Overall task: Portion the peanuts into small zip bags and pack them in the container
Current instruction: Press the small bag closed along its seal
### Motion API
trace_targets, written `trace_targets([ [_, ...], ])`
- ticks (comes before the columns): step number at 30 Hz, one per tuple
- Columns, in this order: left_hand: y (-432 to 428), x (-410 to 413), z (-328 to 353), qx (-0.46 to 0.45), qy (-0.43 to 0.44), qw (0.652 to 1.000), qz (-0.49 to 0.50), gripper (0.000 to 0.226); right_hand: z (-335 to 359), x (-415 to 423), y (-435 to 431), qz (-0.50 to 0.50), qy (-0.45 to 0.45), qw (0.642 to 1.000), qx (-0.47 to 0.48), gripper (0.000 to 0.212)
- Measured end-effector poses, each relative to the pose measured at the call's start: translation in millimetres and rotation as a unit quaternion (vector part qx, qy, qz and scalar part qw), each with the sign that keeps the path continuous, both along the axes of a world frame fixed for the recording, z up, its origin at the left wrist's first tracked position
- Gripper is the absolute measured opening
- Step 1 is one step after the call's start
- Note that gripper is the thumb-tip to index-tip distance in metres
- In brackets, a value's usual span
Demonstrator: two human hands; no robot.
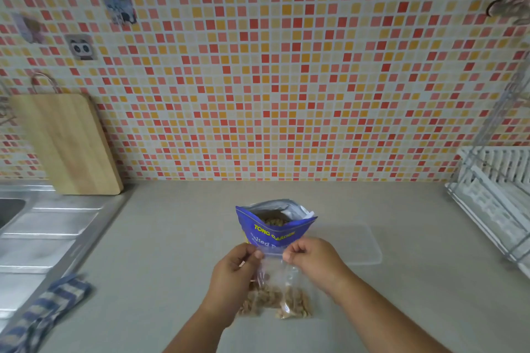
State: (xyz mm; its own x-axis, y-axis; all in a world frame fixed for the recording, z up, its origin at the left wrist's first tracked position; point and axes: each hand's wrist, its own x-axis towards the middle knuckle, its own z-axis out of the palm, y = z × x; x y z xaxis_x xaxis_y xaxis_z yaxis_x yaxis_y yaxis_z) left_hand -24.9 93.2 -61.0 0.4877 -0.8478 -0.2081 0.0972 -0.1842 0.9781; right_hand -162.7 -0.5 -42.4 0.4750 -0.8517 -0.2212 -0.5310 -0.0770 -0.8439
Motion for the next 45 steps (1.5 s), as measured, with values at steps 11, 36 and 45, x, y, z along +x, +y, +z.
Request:
trace_targets([
  [11, -19.1, 7.3, -62.8, 0.166, -0.253, 0.953, -0.008, 0.016, -72.3, 5.6, 5.2, -0.052, 0.252, 0.966, -0.035, 0.026],
  [36, -3.3, -15.7, 26.8, -0.090, -0.149, 0.984, -0.027, 0.013, 21.6, -7.4, 17.9, 0.047, -0.059, 0.973, -0.218, 0.022],
  [45, -5.5, -18.3, 22.3, -0.109, -0.112, 0.987, 0.039, 0.021, 30.5, -12.2, 5.0, 0.067, 0.026, 0.957, -0.280, 0.013],
])
